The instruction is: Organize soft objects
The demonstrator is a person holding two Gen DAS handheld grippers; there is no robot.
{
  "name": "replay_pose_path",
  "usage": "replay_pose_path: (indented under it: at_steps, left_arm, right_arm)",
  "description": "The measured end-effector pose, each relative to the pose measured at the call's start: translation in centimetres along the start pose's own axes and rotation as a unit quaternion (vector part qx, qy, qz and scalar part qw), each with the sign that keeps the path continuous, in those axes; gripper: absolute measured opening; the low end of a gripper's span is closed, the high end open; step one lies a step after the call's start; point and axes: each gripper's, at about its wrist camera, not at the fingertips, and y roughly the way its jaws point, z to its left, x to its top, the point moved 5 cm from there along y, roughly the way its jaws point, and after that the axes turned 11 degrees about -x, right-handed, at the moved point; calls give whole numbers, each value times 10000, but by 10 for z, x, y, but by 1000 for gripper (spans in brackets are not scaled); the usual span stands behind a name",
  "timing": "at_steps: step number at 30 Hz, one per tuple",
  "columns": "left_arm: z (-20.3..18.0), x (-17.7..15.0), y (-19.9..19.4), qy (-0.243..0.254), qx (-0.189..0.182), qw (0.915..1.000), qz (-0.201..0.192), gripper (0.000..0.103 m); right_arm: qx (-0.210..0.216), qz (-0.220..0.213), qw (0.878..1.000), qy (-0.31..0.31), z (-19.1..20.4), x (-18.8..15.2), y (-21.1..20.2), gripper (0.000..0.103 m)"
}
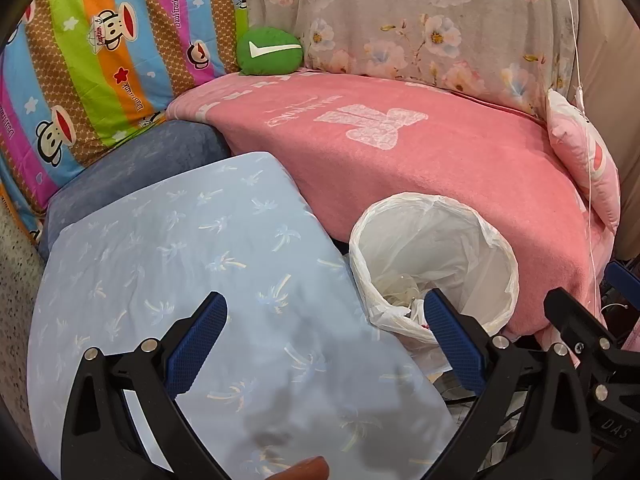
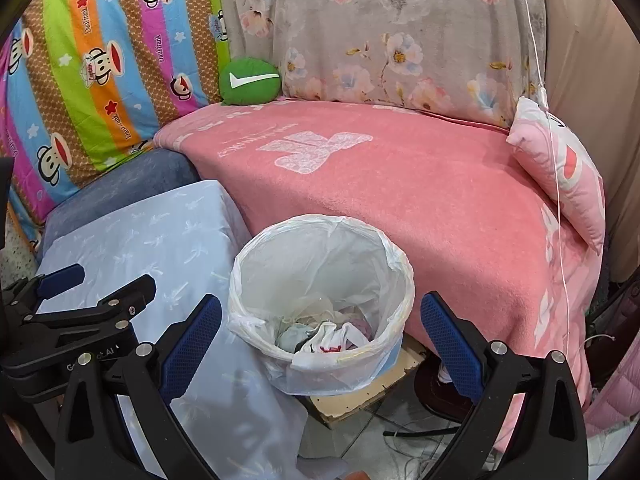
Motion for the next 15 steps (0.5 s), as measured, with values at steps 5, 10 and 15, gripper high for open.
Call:
replay_pose_path:
  at_steps: [5,10,15]
  left_arm:
    - [-1,-1,0,12,36,10000,0,95]
    - [-1,-2,1,-9,62,10000,22,95]
    - [0,-4,2,-51,86,9999,44,95]
  right_arm:
    - [-36,28,10000,-39,0,-2,0,97]
    - [-40,81,9999,-55,1,-3,2,97]
    - [-42,114,9999,-76,2,-5,3,97]
